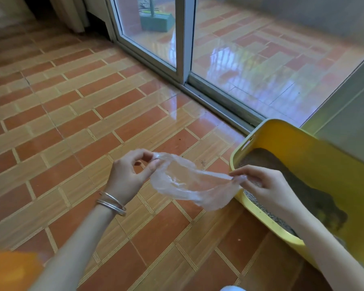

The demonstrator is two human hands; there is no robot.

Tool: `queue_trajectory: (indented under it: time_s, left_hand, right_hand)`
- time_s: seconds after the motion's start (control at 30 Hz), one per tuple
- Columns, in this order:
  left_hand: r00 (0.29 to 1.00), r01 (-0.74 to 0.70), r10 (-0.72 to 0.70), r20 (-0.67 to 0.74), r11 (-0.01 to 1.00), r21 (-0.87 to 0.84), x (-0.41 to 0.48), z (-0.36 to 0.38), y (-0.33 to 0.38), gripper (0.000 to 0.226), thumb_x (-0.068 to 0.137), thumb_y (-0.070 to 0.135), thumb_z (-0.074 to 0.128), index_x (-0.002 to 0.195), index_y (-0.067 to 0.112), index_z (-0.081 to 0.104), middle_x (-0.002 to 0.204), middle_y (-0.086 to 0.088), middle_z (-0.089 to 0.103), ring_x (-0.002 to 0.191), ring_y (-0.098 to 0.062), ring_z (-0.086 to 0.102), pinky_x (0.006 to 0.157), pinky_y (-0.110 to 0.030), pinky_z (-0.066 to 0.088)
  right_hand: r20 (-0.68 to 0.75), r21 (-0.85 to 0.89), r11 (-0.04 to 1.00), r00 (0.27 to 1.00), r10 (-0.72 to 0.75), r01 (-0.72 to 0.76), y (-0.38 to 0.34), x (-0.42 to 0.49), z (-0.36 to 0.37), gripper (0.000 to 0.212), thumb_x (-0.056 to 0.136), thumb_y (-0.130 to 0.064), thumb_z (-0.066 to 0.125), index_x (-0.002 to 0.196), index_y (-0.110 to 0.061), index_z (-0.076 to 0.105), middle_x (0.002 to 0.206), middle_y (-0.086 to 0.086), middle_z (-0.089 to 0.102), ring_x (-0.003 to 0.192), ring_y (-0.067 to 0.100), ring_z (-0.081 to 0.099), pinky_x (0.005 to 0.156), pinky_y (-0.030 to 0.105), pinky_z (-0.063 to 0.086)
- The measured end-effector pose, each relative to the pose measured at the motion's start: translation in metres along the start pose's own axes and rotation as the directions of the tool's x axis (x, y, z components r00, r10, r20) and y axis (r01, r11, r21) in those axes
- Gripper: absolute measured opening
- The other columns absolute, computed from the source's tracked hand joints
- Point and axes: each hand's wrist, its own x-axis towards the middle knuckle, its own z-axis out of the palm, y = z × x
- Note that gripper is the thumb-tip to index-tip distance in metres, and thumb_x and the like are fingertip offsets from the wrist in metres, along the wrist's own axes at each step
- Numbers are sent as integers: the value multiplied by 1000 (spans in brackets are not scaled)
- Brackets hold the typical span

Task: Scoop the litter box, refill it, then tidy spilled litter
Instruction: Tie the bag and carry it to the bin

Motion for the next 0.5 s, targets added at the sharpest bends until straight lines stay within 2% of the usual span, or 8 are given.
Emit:
queue_trajectory:
  time_s: [0.07, 0.13, 0.23, 0.3, 0.33, 0.4, 0.43, 0.5]
  left_hand:
    - [1000, 2, -2, -28, 1000, 6, 3, -1, 0, 9, 74, 46, 60, 77, 38, 59, 78, 17, 65, 81, 8, 56, 70, -4, 39]
    - [999, -37, 38, -14, 999, 40, 4, 1, -1, 14, 74, 49, 59, 78, 36, 59, 81, 20, 63, 84, 7, 55, 72, -4, 38]
    - [998, -22, 23, -51, 1000, 8, 8, 0, -5, 24, 73, 53, 53, 80, 32, 62, 81, 23, 64, 86, 4, 55, 75, -6, 40]
    - [998, -27, 28, -48, 999, 26, 8, 0, -10, 32, 75, 53, 53, 82, 24, 65, 84, 19, 64, 86, -3, 57, 77, -15, 44]
    - [997, -44, 48, -66, 998, 53, 8, -1, -13, 35, 76, 51, 52, 83, 19, 65, 87, 16, 63, 87, -10, 58, 77, -19, 45]
    - [988, -65, 77, -135, 994, 88, 8, -2, -14, 35, 78, 48, 52, 84, 16, 64, 91, 15, 60, 88, -14, 57, 77, -17, 44]
    - [986, -76, 89, -143, 993, 94, 8, -1, -12, 33, 78, 47, 53, 84, 17, 64, 93, 15, 57, 91, -13, 55, 78, -15, 43]
    - [989, -124, 133, -72, 986, 112, 6, 7, -7, 28, 78, 45, 55, 86, 19, 63, 101, 11, 55, 99, -14, 52, 86, -20, 41]
  right_hand:
    - [-10, 19, 1000, 1000, 23, -23, 0, 7, 0, 19, 89, -11, 56, 88, -25, 69, 86, -11, 69, 82, 4, 62, 71, 21, 50]
    - [64, -51, 998, 997, 44, -40, -3, 11, 1, 22, 88, -10, 55, 85, -28, 68, 85, -11, 68, 81, 5, 62, 71, 27, 51]
    - [136, -24, 998, 989, 56, -53, -5, 17, 0, 19, 89, -14, 56, 80, -27, 65, 79, -11, 66, 76, 0, 60, 65, 17, 44]
    - [245, -69, 996, 967, 66, -50, -2, 15, -3, 15, 89, -21, 57, 78, -29, 63, 75, -11, 64, 72, -2, 57, 64, 16, 42]
    - [276, -29, 998, 959, 68, -62, 0, 14, -4, 11, 87, -30, 58, 81, -27, 66, 77, -7, 66, 76, 1, 60, 68, 24, 46]
    - [279, 139, 986, 959, 46, -87, -2, 11, -11, 33, 77, -45, 56, 89, -16, 68, 88, 3, 69, 89, 19, 64, 82, 46, 50]
    - [276, 232, 968, 961, 29, -96, -2, 12, -13, 41, 74, -46, 56, 92, -11, 67, 94, 5, 70, 94, 22, 63, 87, 48, 49]
    - [291, 389, 914, 957, -1, -117, -2, 16, -11, 41, 76, -36, 56, 96, -1, 62, 99, 5, 70, 101, 20, 63, 89, 41, 49]
